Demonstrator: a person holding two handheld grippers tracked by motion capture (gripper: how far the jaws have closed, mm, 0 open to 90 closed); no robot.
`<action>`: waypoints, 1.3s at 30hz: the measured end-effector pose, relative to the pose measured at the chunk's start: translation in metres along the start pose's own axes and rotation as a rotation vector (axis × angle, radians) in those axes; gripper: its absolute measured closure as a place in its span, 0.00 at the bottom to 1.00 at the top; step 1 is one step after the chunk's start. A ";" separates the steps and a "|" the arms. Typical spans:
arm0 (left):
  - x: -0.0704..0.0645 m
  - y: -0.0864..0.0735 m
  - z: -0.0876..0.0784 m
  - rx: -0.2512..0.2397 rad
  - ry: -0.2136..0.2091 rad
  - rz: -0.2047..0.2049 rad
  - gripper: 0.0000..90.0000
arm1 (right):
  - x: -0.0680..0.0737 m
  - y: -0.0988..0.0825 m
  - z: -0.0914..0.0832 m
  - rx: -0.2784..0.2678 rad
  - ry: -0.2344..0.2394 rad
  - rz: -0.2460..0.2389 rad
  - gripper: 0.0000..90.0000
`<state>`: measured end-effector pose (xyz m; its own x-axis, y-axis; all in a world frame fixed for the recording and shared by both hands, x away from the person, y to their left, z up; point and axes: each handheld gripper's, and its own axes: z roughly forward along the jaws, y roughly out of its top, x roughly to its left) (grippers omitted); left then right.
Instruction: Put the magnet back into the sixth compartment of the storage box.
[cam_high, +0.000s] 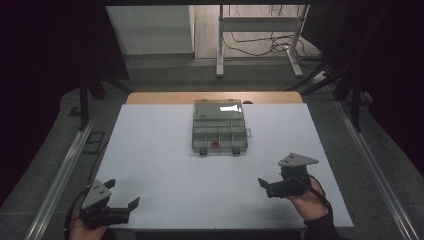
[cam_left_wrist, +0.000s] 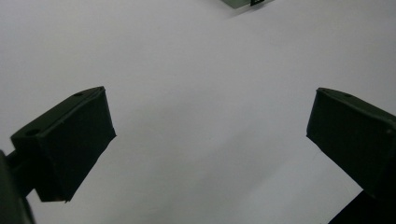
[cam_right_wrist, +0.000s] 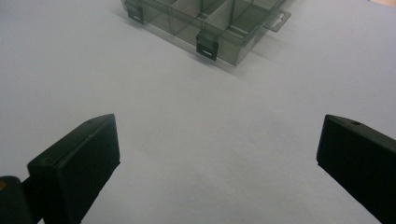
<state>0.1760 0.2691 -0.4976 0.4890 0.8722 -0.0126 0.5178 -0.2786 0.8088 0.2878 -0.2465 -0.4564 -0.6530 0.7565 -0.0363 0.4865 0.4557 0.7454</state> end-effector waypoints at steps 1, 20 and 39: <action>0.000 0.000 0.000 0.000 0.000 0.000 0.02 | 0.000 -0.001 -0.001 0.000 -0.002 0.002 0.00; 0.000 0.000 0.000 0.002 -0.001 0.006 0.02 | -0.005 -0.018 -0.009 0.014 -0.044 0.026 0.00; 0.000 0.000 0.000 0.002 -0.001 0.006 0.02 | -0.005 -0.031 -0.020 0.019 -0.065 0.036 0.00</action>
<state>0.1758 0.2686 -0.4975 0.4923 0.8704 -0.0085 0.5166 -0.2843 0.8076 0.2648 -0.2736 -0.4661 -0.5963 0.8010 -0.0529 0.5201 0.4358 0.7346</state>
